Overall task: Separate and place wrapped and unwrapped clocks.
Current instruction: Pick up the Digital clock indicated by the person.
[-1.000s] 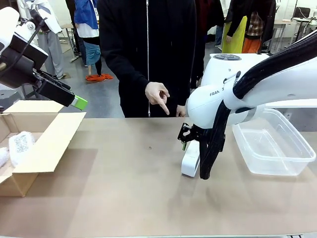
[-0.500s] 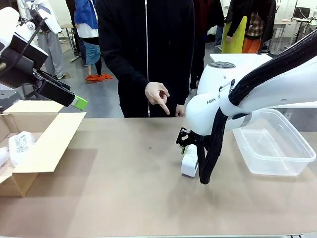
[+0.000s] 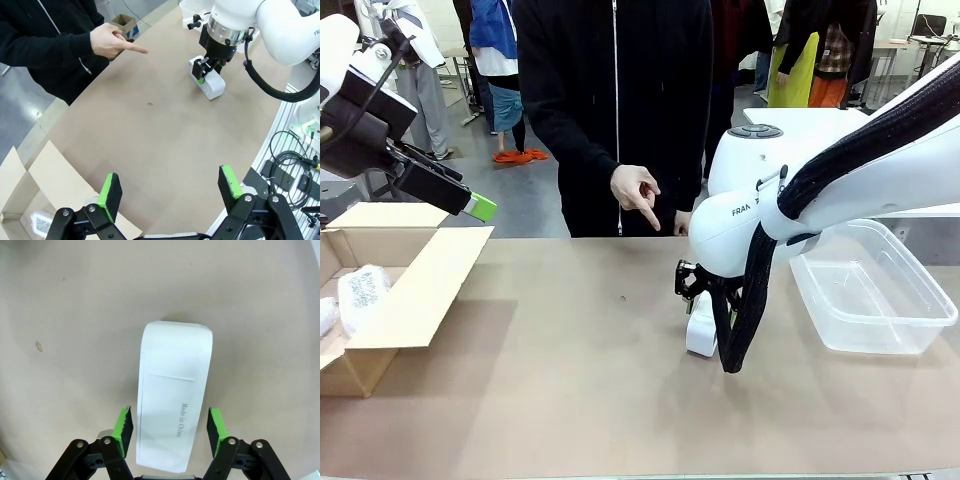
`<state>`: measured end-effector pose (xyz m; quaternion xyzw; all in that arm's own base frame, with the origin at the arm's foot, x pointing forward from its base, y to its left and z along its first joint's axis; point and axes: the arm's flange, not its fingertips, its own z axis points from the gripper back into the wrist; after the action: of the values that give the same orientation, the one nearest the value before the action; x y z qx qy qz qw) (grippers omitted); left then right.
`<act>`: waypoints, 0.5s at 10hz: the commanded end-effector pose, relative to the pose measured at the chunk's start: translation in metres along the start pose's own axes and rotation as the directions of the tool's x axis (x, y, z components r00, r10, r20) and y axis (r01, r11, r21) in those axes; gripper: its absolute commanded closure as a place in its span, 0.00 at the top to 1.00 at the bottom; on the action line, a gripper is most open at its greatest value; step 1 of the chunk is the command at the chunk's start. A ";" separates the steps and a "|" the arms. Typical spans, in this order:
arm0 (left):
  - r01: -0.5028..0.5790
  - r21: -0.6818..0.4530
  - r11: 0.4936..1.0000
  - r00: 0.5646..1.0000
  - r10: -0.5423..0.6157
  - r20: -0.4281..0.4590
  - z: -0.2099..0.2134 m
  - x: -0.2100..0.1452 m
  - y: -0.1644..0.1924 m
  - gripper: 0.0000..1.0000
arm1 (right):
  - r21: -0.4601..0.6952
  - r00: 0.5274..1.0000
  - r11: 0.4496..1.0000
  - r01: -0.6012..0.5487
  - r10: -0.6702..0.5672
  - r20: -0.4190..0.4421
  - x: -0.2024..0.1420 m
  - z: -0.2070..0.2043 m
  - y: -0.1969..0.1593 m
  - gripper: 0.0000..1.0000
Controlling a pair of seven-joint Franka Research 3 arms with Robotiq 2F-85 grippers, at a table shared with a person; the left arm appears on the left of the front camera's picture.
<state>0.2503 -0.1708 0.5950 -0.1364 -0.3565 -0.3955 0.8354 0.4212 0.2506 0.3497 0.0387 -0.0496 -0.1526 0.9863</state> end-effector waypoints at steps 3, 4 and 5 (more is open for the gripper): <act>-0.002 -0.007 1.000 1.000 0.002 0.012 0.000 0.001 -0.001 1.00 | -0.058 1.000 0.998 0.023 -0.022 0.015 0.006 -0.007 0.010 0.32; -0.002 -0.007 1.000 1.000 0.002 0.012 0.000 0.001 -0.001 1.00 | -0.066 1.000 0.998 0.025 -0.024 0.013 0.007 -0.009 0.010 0.42; -0.002 -0.007 1.000 1.000 0.002 0.012 0.000 0.001 -0.001 1.00 | -0.074 1.000 0.997 0.026 -0.025 0.013 0.008 -0.011 0.010 0.15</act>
<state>0.2503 -0.1708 0.5950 -0.1364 -0.3565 -0.3955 0.8354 0.4237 0.2518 0.3478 0.0247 -0.0500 -0.1546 0.9864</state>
